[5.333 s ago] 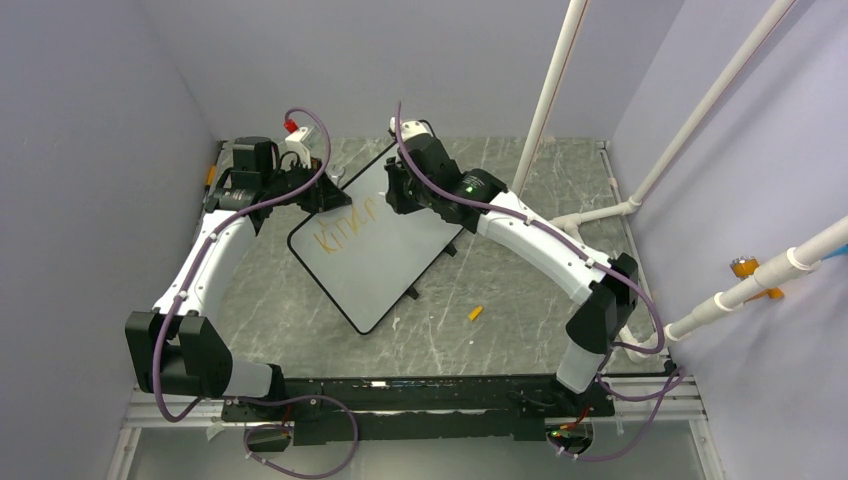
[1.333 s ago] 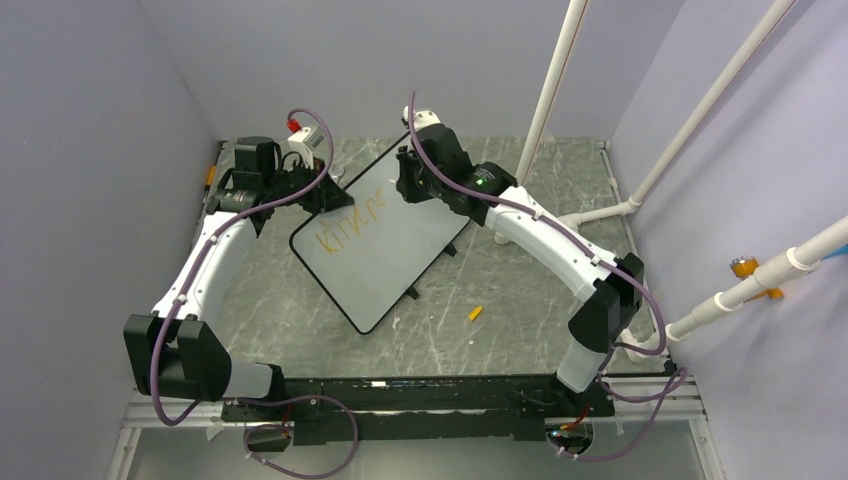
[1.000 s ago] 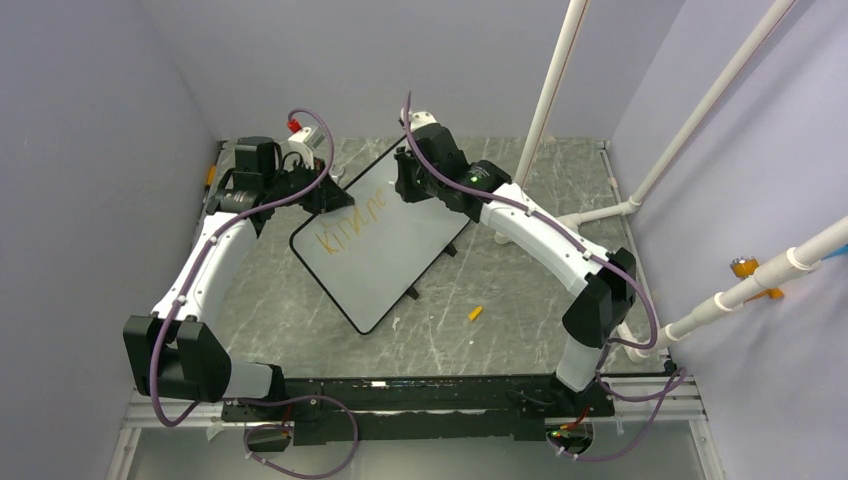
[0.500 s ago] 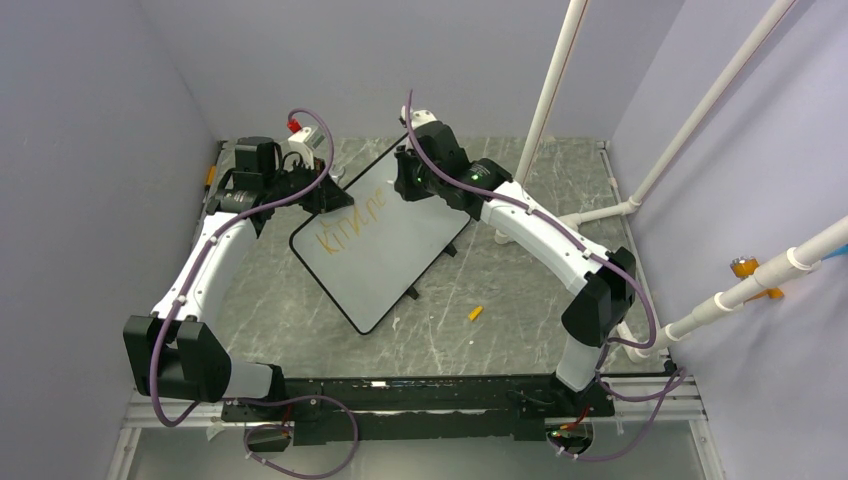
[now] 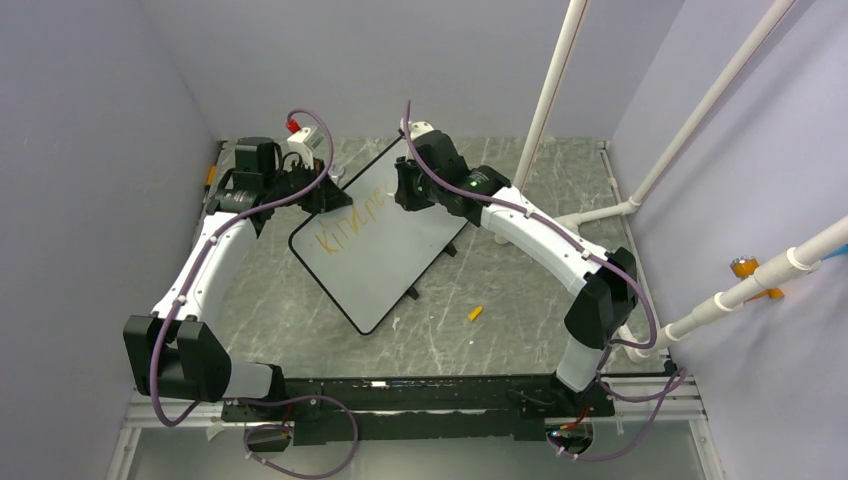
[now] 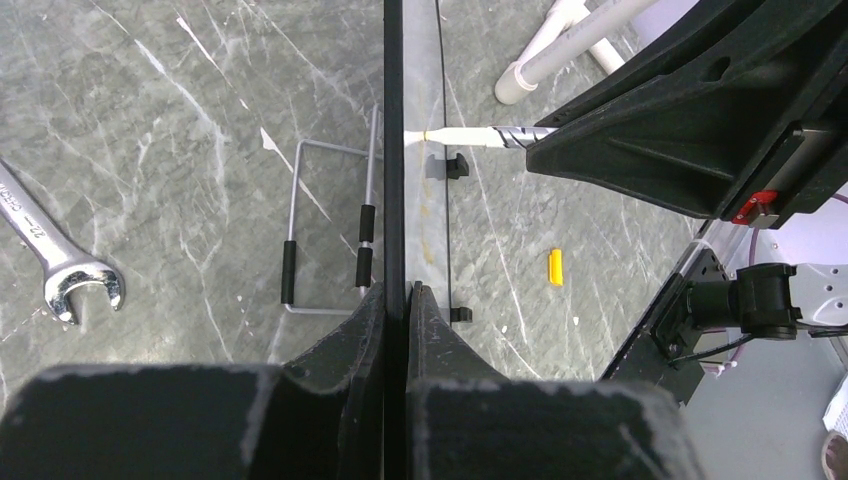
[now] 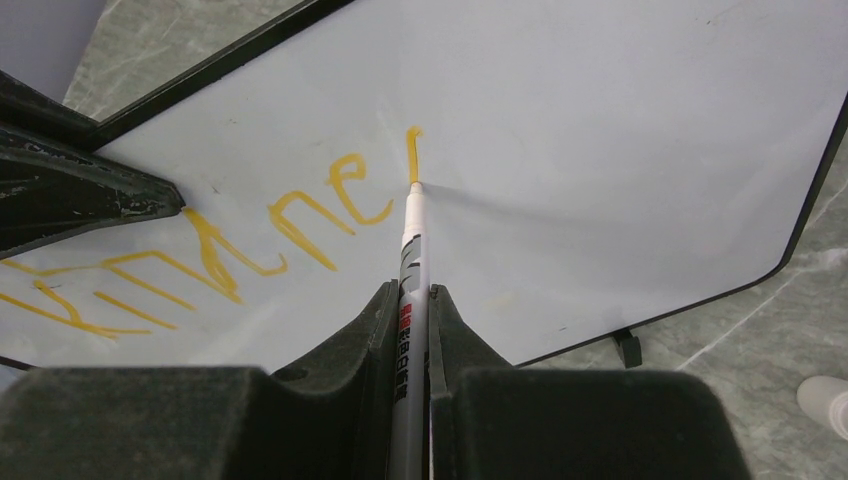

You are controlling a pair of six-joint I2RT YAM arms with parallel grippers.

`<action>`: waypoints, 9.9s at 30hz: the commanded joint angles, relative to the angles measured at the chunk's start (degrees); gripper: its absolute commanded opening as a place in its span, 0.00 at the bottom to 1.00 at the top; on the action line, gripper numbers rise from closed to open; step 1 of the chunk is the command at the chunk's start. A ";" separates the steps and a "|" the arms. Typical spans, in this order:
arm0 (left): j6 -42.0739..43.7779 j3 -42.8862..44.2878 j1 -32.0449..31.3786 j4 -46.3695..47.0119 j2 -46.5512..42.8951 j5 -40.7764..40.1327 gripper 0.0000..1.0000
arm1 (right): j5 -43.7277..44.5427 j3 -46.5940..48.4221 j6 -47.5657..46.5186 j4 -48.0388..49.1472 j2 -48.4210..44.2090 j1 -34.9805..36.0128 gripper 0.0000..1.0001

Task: Write a sentence on the whiteboard

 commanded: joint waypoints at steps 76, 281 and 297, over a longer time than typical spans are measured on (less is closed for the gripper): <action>4.43 0.93 -2.15 1.04 -1.13 1.78 0.00 | -2.58 4.16 0.95 4.46 -1.38 -6.33 0.00; -4.36 1.51 1.36 11.65 4.55 -10.38 0.00 | 3.55 -25.18 -12.63 21.44 -7.20 22.25 0.00; -4.30 1.41 1.35 11.75 4.20 -10.10 0.00 | 7.57 -15.98 -13.43 18.98 -2.31 20.11 0.00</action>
